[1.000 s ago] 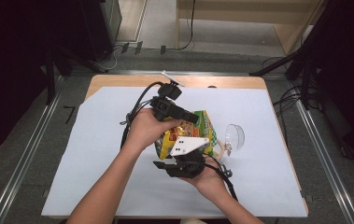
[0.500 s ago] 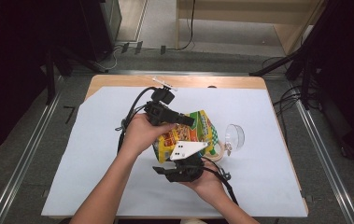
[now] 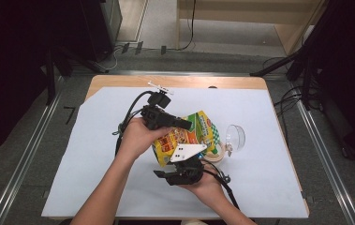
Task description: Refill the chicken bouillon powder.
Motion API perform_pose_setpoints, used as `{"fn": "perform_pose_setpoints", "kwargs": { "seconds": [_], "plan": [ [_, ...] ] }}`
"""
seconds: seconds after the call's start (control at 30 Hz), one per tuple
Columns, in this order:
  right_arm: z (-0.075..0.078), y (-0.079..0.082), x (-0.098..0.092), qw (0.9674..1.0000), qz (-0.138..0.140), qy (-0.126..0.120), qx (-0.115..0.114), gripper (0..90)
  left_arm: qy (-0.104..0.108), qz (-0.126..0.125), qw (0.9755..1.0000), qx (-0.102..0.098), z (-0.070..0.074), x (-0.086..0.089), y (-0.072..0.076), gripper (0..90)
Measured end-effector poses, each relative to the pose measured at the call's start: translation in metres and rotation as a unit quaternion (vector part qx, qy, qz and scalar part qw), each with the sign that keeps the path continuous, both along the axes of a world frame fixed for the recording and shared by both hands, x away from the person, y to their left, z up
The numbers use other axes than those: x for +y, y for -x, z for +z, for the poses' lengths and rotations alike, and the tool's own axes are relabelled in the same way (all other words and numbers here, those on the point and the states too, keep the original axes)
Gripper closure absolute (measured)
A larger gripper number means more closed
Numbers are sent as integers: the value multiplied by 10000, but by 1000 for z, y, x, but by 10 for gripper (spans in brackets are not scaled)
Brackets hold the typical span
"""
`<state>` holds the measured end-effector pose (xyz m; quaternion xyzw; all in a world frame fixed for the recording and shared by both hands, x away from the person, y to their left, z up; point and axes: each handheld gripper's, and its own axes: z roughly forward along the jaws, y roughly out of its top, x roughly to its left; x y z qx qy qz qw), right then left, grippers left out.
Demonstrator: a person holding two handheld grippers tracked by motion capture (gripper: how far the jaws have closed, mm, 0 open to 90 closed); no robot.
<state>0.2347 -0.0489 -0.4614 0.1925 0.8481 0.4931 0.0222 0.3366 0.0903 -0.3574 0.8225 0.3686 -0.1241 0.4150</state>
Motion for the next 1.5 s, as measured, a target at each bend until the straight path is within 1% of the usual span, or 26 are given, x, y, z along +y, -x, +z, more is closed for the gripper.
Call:
{"fn": "perform_pose_setpoints", "kwargs": {
  "seconds": [0.07,0.1,0.17,0.27,0.3,0.37,0.43,0.5,0.57,0.6,0.73,0.8,0.97,1.03,1.17,1.33,1.4,1.43,1.5],
  "plan": [
    [-2,0,1,10000,-67,44,53,536,21,-33,10000,16,0,1,1,817],
    [-3,0,0,9999,-91,33,90,536,50,-68,10000,32,0,1,2,820],
    [-5,0,0,9998,-122,11,125,534,37,-95,9999,8,0,1,5,822],
    [-7,1,0,9999,-146,2,81,530,-5,-112,9999,-20,0,1,7,823],
    [-8,2,-1,9998,-163,0,100,528,-3,-111,9999,-10,-1,2,8,823],
    [-10,2,-1,9998,-208,-6,53,525,-1,-92,10000,20,-3,3,8,823],
    [-12,2,-2,9996,-261,-51,95,520,49,-101,9999,47,-5,6,9,823],
    [-15,2,-1,9996,-280,-70,65,512,100,-104,9998,98,-6,9,9,823],
    [-16,3,0,9996,-293,-56,20,511,132,-91,9998,112,-8,11,11,823],
    [-17,3,1,9995,-299,-44,43,512,137,-98,9998,118,-8,12,11,823],
    [-21,3,2,9994,-340,-4,49,505,140,-86,9998,107,-9,14,13,822],
    [-23,3,3,9993,-380,40,7,506,118,-80,9998,102,-10,15,13,817],
    [-27,2,2,9992,-398,57,10,509,116,-66,9998,116,-11,16,14,809],
    [-29,2,2,9992,-388,61,-7,509,77,-55,9999,102,-12,15,14,804],
    [-32,2,1,9991,-416,101,30,512,71,-44,9999,125,-14,15,13,787],
    [-36,1,1,9990,-414,182,11,520,47,-45,9999,127,-15,17,14,779],
    [-36,1,1,9989,-424,212,-17,520,66,-32,9999,129,-16,17,14,778],
    [-37,1,2,9989,-412,235,-3,521,63,-18,9999,139,-16,18,13,777],
    [-37,0,2,9990,-366,238,-52,534,89,-21,9998,151,-16,19,13,775]
  ]
}}
